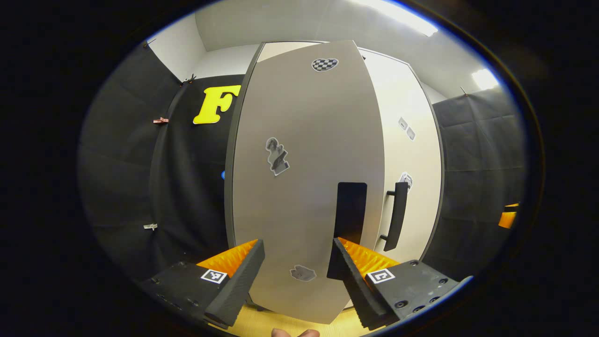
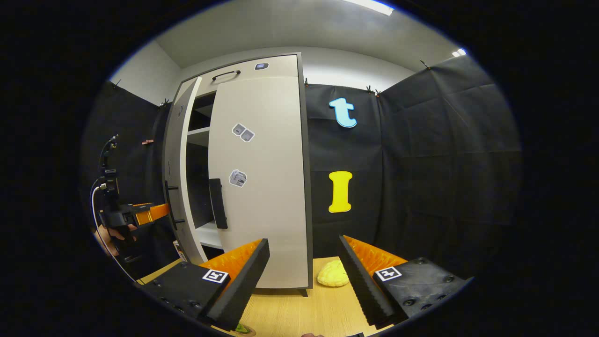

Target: Grasp the bottle in the cabinet with the left hand and place it on the coaster, then close the right door with the right hand and the left door with the left hand.

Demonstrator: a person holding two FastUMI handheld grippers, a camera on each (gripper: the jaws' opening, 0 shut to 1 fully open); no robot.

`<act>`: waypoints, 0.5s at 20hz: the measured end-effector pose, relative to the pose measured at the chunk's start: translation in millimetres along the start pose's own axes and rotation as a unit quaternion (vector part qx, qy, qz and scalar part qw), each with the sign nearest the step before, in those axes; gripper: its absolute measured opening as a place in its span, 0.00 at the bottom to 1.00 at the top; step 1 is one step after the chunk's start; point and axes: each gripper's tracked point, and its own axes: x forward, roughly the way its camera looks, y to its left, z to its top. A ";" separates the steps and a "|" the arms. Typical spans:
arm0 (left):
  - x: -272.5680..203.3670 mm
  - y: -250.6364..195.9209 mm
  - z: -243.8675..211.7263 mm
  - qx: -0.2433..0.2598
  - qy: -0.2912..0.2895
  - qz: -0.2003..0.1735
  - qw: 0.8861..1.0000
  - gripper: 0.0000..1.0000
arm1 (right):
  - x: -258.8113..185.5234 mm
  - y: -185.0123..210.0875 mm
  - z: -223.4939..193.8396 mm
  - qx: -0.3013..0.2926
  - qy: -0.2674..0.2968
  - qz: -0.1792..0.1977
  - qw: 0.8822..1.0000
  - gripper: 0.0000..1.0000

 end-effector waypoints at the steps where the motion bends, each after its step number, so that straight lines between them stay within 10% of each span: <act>1: -3.1 0.5 -1.8 -0.008 0.002 0.002 1.000 0.93 | -0.3 -0.6 0.7 -0.001 -0.001 0.000 1.000 0.98; 10: -59.5 29.8 12.2 0.007 -0.006 0.026 1.000 0.94 | -1.3 16.4 3.8 -0.018 -0.007 0.013 1.000 0.98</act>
